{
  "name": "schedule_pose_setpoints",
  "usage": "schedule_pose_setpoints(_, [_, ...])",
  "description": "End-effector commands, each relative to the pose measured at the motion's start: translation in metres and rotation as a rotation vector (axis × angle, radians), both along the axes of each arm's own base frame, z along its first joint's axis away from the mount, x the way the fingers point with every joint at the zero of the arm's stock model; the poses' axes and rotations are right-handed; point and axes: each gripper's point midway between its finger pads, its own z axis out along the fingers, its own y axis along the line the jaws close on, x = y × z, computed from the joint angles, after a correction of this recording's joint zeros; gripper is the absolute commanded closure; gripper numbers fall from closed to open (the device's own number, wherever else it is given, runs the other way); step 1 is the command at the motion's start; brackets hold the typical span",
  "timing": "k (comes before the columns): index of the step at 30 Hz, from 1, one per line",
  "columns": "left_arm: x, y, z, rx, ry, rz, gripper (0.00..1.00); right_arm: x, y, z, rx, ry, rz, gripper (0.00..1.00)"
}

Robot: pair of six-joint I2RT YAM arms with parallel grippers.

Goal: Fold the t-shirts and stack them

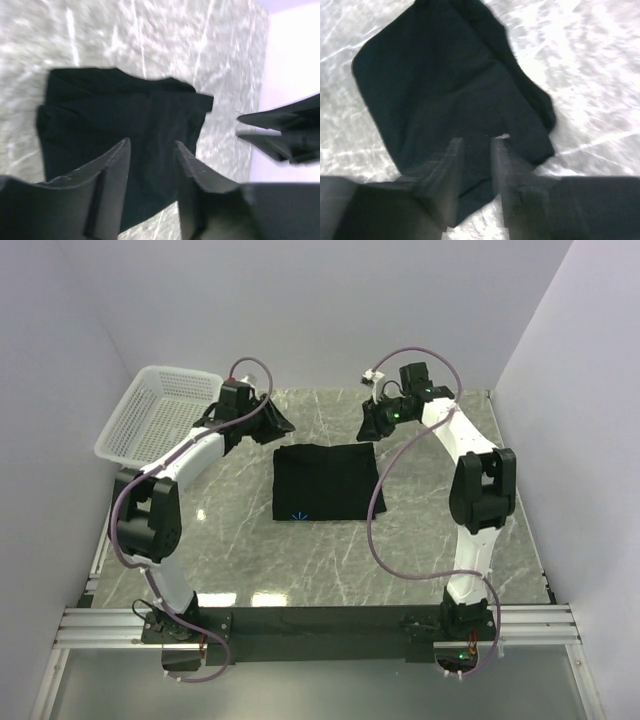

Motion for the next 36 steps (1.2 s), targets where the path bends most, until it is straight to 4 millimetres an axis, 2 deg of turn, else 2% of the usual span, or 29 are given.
schedule_pose_setpoints(1, [-0.01, -0.026, -0.007, -0.1, -0.005, -0.124, 0.56, -0.012, 0.014, -0.01, 0.049, 0.131, 0.06, 0.68])
schedule_pose_setpoints(4, [-0.008, -0.039, -0.018, -0.148, 0.015, -0.164, 0.64, -0.013, 0.014, -0.022, 0.052, 0.174, 0.038, 0.76])
schedule_pose_setpoints(5, [-0.005, -0.042, -0.022, -0.156, 0.023, -0.168, 0.7, -0.013, 0.014, -0.025, 0.054, 0.186, 0.029, 0.77])
schedule_pose_setpoints(7, [0.0, -0.048, -0.031, -0.17, 0.037, -0.18, 0.72, -0.013, 0.014, -0.034, 0.054, 0.222, 0.011, 0.78])
schedule_pose_setpoints(8, [0.003, -0.05, -0.043, -0.17, 0.062, -0.179, 0.73, -0.011, 0.013, -0.037, 0.048, 0.231, -0.002, 0.79])
schedule_pose_setpoints(10, [0.008, -0.053, -0.045, -0.177, 0.065, -0.181, 0.73, -0.007, 0.013, -0.048, 0.042, 0.267, -0.03, 0.79])
schedule_pose_setpoints(11, [0.011, -0.053, -0.054, -0.17, 0.082, -0.174, 0.73, -0.004, 0.012, -0.052, 0.028, 0.27, -0.048, 0.8])
schedule_pose_setpoints(13, [0.014, -0.053, -0.059, -0.161, 0.093, -0.168, 0.73, 0.005, 0.009, -0.062, 0.021, 0.295, -0.109, 0.81])
schedule_pose_setpoints(18, [0.023, -0.046, -0.085, -0.11, 0.128, -0.126, 0.73, 0.03, -0.005, -0.084, -0.041, 0.34, -0.317, 0.89])
schedule_pose_setpoints(22, [0.03, -0.036, -0.098, -0.1, 0.136, -0.082, 0.72, 0.045, -0.014, -0.09, -0.051, 0.336, -0.42, 0.91])
schedule_pose_setpoints(24, [0.03, -0.032, -0.106, -0.092, 0.149, -0.066, 0.72, 0.049, -0.017, -0.093, -0.051, 0.344, -0.441, 0.91])
schedule_pose_setpoints(30, [0.036, -0.019, -0.115, -0.084, 0.148, -0.034, 0.71, 0.056, -0.034, -0.103, -0.036, 0.383, -0.52, 0.92])
schedule_pose_setpoints(36, [0.043, -0.008, -0.131, -0.079, 0.174, 0.0, 0.68, 0.057, -0.04, -0.112, -0.053, 0.417, -0.548, 0.92])
